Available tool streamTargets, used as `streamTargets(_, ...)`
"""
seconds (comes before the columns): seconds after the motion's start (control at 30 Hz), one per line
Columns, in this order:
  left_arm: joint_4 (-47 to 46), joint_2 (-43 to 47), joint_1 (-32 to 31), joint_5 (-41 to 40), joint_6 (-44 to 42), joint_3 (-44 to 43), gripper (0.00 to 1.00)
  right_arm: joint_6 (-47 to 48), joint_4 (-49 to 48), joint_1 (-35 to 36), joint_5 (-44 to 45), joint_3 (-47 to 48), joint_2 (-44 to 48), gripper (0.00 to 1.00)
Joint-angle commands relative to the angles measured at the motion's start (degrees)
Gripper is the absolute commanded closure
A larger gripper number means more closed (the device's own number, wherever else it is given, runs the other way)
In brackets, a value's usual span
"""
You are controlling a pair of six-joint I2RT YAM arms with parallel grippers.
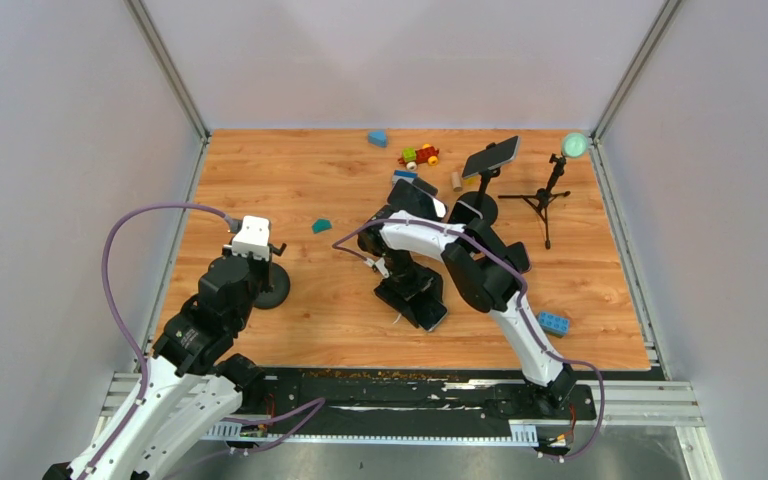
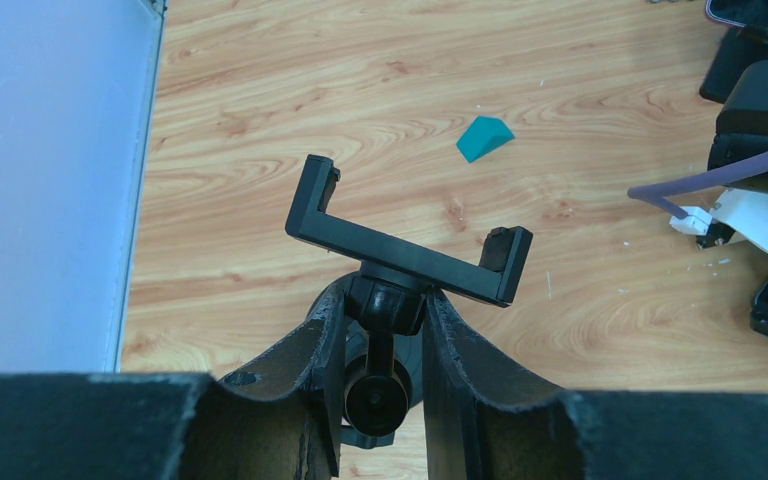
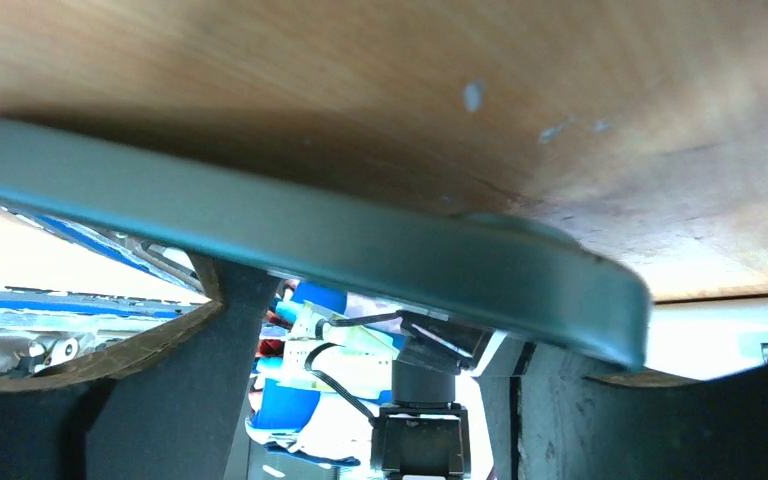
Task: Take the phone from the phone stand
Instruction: Place the phone at the center of the board.
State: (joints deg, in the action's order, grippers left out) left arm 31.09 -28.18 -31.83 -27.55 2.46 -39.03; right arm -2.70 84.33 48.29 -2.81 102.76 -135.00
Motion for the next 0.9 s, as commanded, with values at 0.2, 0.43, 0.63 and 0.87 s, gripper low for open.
streamTargets(0.2, -4.3, 0.6, 0.2, -1.6, -1.5, -0.6, 1.00, -0.5, -20.0, 0.3, 6.3, -3.5, -3.1, 0.14)
streamTargets(0.43, -4.4, 0.5, 0.1, -1.8, -1.5, -0.6, 1.00, 0.2, -22.3, 0.9, 9.1, -3.9, 0.3, 0.11)
streamTargets(0.63, -4.3, 0.4, 0.2, -1.7, -1.6, -0.6, 1.00, 0.5, -24.3, 1.5, 13.1, -2.8, 4.9, 0.11)
streamTargets(0.87, -4.3, 0.3, 0.1, -1.8, -1.5, -0.6, 1.00, -0.5, -29.9, 1.7, 11.0, -4.1, 13.5, 0.11)
